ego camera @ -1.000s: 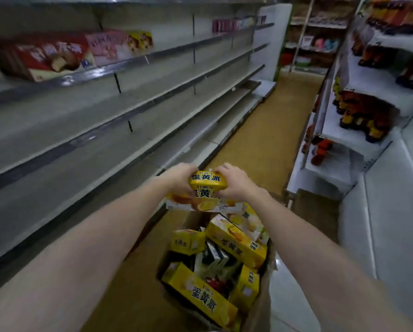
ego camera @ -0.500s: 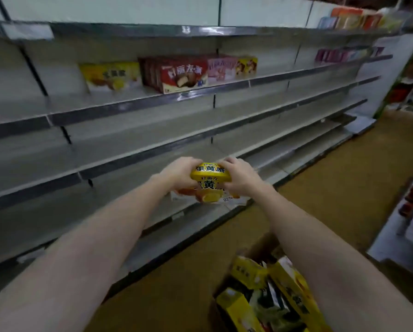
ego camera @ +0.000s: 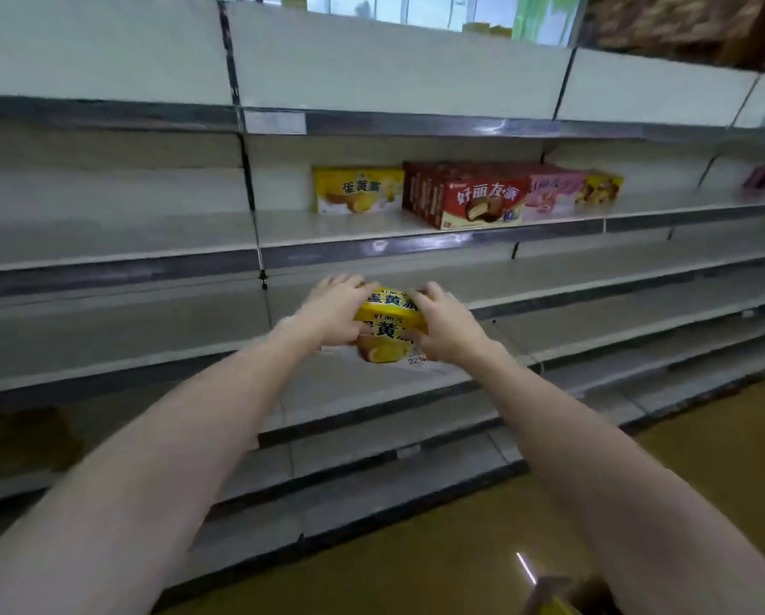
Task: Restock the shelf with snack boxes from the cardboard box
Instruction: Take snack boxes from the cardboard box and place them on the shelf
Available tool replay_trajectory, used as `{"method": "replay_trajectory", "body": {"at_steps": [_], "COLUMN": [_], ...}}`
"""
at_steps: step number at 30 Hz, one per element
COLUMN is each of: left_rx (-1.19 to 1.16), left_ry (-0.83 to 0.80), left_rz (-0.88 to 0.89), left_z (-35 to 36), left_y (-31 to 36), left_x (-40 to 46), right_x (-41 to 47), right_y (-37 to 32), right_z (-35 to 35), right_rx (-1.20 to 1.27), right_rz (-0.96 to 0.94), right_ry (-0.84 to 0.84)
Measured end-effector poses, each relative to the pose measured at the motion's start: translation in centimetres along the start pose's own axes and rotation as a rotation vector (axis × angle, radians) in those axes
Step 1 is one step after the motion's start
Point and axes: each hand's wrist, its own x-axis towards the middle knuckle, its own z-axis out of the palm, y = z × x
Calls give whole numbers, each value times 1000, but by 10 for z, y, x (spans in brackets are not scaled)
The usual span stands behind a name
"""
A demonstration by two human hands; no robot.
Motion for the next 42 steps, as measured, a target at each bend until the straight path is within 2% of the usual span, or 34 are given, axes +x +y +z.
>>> {"method": "replay_trajectory", "body": {"at_steps": [5, 11, 16, 20, 27, 33, 36, 42], "left_rx": [46, 126, 189, 223, 143, 104, 181, 211], "left_ry": [97, 121, 212, 205, 271, 226, 168, 83], "left_rz": [-15, -53, -21, 10, -110, -197, -205, -227], "left_z": [-19, -35, -42, -48, -77, -65, -35, -24], "left_y": [-47, -94, -118, -126, -122, -131, -139, -155], "left_x": [11, 36, 58, 86, 155, 201, 218, 252], "right_x": [52, 109, 145, 169, 238, 292, 311, 336], "right_y": [-24, -40, -48, -36, 7, 35, 41, 55], "right_z": [-8, -12, -6, -4, -35, -35, -12, 15], "right_rx": [-18, -25, -69, -18, -42, -82, -67, -79], "right_rz": [-49, -106, -54, -25, -81, -109, -81, -82], "right_ry": [62, 130, 217, 230, 325, 227, 168, 224]}}
